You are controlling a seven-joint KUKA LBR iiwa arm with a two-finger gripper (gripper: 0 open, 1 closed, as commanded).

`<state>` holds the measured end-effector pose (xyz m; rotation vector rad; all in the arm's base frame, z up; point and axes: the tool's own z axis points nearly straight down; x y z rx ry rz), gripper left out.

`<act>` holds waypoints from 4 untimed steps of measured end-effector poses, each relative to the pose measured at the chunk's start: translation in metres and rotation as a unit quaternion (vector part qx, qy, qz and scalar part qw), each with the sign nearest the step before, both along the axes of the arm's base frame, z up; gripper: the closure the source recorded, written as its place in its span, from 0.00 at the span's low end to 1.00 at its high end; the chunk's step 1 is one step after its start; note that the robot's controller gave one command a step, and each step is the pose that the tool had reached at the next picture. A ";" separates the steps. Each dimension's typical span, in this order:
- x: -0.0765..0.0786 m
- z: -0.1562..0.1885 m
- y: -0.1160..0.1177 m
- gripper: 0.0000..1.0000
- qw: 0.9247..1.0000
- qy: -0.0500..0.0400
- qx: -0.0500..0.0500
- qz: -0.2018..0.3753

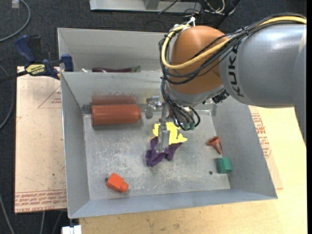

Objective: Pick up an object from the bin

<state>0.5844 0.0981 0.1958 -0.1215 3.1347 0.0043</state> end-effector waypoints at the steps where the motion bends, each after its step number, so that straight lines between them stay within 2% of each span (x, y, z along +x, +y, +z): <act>1: -0.025 -0.047 -0.006 0.00 0.994 0.001 -0.001 0.109; 2: -0.021 -0.096 -0.048 1.00 0.997 -0.001 0.000 0.082; 3: -0.021 -0.096 -0.048 1.00 0.997 -0.001 0.000 0.082; 4: -0.028 0.019 -0.070 1.00 0.996 -0.002 0.001 0.092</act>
Offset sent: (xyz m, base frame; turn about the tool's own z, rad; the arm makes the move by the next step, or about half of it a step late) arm -0.0216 -0.0482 -0.0959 -0.1669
